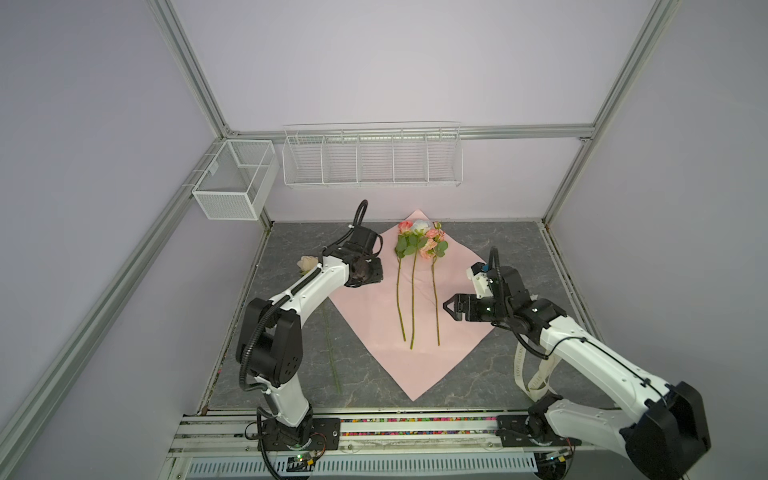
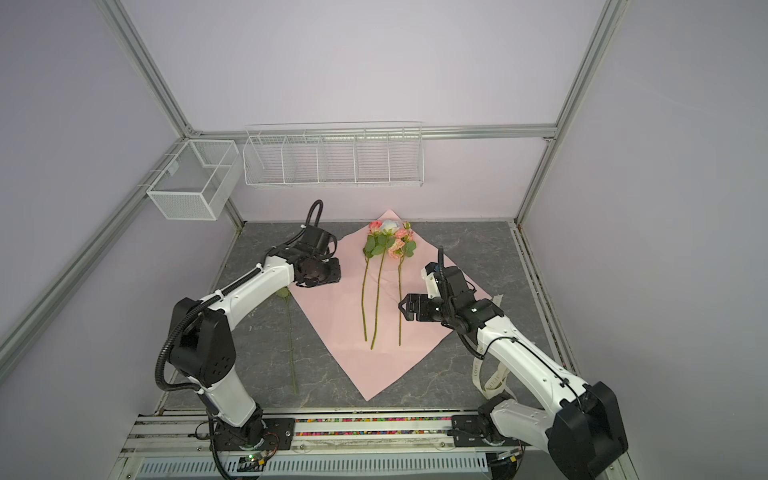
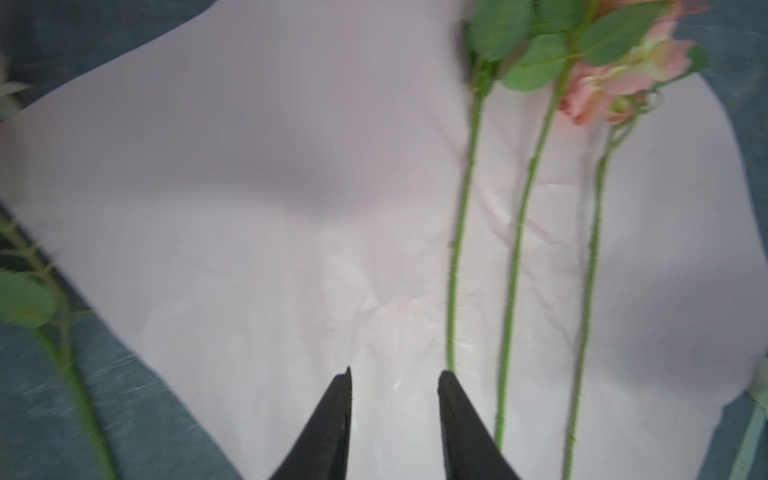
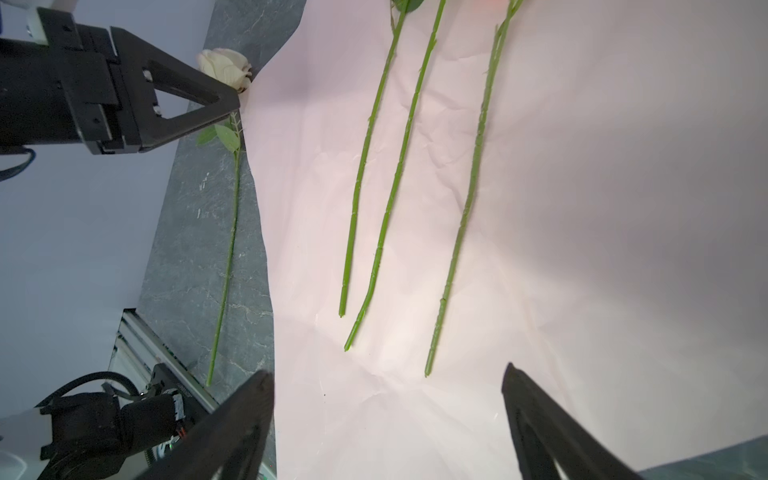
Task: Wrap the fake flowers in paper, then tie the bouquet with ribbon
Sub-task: 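Move the left gripper back to the last rose and grasp its stem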
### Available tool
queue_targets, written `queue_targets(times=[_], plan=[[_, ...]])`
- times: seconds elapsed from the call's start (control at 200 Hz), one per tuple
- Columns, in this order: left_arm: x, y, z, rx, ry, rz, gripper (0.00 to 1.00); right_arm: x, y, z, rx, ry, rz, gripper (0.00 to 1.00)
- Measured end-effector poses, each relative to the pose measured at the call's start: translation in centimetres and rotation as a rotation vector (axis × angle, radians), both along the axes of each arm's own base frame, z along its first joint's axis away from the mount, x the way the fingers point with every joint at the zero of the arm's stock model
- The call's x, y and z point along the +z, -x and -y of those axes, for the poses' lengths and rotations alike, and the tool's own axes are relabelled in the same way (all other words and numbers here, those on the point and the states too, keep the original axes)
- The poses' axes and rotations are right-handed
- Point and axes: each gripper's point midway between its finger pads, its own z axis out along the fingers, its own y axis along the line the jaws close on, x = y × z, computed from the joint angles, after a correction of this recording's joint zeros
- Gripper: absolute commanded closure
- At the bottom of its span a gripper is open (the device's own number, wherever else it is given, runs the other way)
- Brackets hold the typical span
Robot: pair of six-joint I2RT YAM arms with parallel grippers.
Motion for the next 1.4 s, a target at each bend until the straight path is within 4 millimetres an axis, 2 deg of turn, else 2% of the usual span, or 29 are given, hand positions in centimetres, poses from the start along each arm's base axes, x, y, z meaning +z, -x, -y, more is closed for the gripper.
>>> queue_targets(times=[0.08,0.155,0.285,0.415,0.585,1.055,1.4], plan=[[-2.6,1.3,-4.8,0.104,-0.048,-0.061,0.66,-0.2,0.1,-1.5,0.044,-0.003,-0.024,0.10],[-4.7,3.1,-8.4,0.175,-0.089,-0.124,0.66,0.0,0.1,-3.2,0.097,-0.004,-0.024,0.09],[-6.7,5.5,-11.8,0.247,-0.125,-0.197,0.65,0.4,0.4,-5.7,0.171,0.001,-0.016,0.09],[-7.4,6.6,-13.4,0.281,-0.133,-0.232,0.65,-0.2,0.8,-7.1,0.212,0.014,-0.029,0.08],[-7.8,6.5,-14.0,0.276,-0.111,-0.255,0.70,-0.8,1.1,-7.7,0.233,0.029,-0.046,0.08],[-10.2,4.6,-13.7,0.228,-0.099,-0.324,0.82,-0.9,1.3,-7.6,0.237,0.039,-0.055,0.08],[-10.4,4.6,-13.9,0.216,-0.106,-0.332,0.96,-0.9,1.4,-7.4,0.236,0.058,-0.055,0.08]])
